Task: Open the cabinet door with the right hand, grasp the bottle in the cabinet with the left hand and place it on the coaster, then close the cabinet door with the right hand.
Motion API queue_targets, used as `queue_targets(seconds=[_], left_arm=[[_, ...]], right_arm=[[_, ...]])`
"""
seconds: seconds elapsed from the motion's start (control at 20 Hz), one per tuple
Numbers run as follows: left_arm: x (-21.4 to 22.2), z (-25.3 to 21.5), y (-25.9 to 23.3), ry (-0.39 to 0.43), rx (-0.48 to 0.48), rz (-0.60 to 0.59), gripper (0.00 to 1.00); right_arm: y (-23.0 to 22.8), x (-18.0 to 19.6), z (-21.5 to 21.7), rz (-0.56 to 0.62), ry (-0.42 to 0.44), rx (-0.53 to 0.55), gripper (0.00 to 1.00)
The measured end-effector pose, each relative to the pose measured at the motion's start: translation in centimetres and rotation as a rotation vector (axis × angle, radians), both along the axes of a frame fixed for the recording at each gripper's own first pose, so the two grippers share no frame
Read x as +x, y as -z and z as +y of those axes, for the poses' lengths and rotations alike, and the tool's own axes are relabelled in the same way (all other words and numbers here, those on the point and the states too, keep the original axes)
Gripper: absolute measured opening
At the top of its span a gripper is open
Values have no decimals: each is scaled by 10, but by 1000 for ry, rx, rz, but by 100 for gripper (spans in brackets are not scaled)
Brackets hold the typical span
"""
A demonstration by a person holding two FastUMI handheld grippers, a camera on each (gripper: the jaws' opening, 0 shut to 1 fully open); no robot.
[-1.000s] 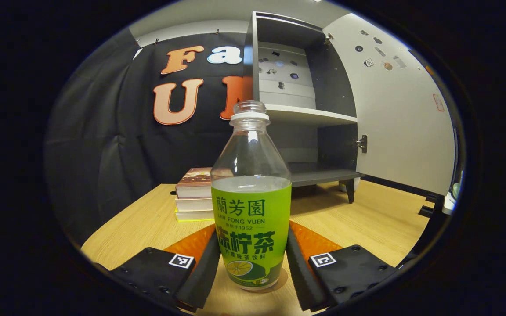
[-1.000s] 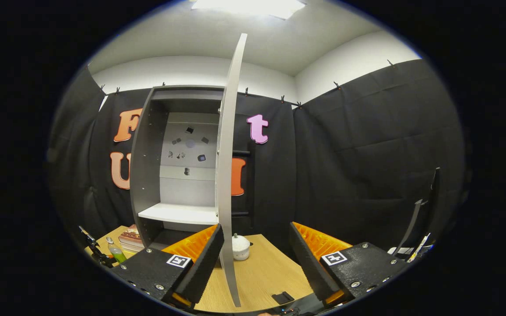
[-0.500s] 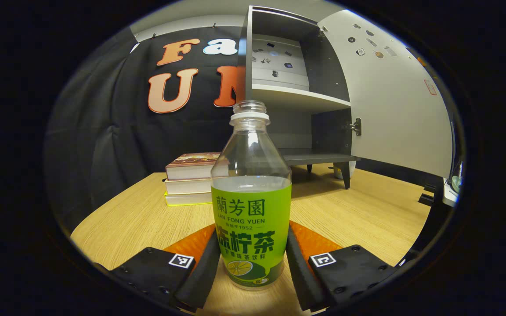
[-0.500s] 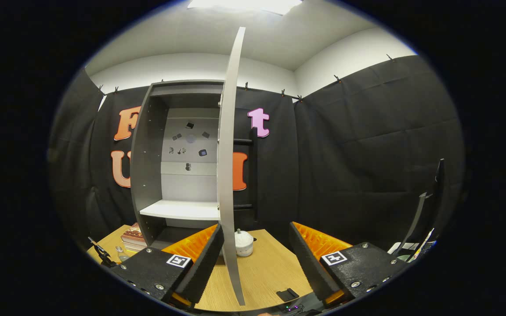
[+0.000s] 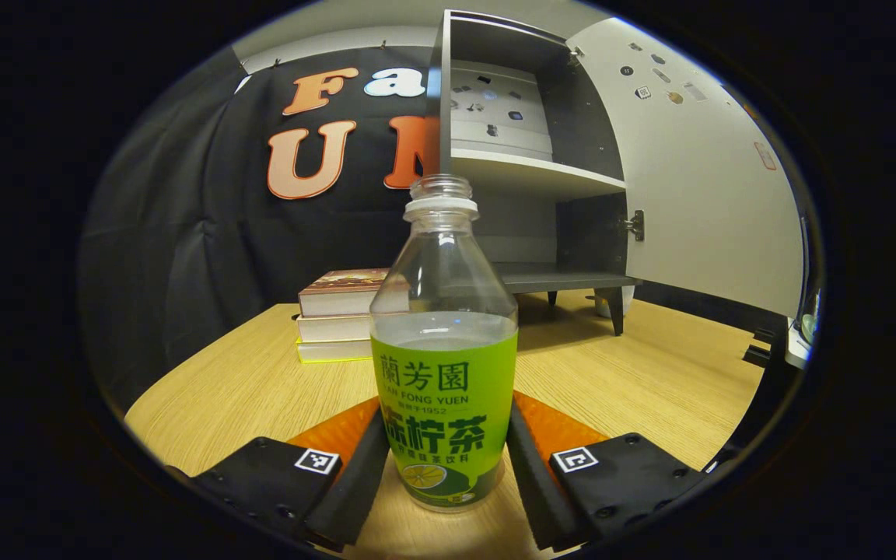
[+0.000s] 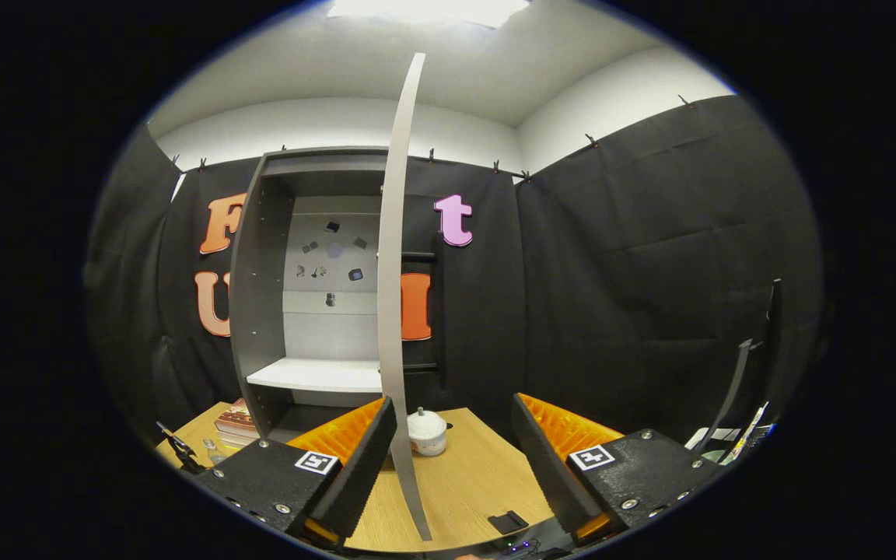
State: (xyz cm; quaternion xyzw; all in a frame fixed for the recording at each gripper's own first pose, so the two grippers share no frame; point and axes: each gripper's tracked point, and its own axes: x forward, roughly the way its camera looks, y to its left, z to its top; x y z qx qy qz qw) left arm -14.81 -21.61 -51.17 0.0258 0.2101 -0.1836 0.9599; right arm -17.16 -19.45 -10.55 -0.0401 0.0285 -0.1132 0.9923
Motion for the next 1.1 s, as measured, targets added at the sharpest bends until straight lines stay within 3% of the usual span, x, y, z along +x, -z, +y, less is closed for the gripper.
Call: queue_targets(seconds=[0.2, 0.55, 0.7, 0.8, 0.85, 1.1], left_arm=[[1, -3, -14, 9, 8, -27, 94], [3, -9, -24, 27, 25, -32, 96], [15, -9, -16, 30, 24, 25, 96], [28, -15, -15, 41, -8, 91, 87], [34, -16, -13, 45, -10, 126, 87], [54, -18, -6, 55, 62, 160, 87]], right_arm=[[2, -2, -3, 2, 1, 12, 93], [4, -2, -7, 0, 7, 30, 93], [4, -1, -6, 1, 5, 37, 93], [6, 1, -7, 0, 3, 37, 93], [6, -1, -10, -2, 5, 38, 93], [19, 2, -29, 14, 24, 60, 93]])
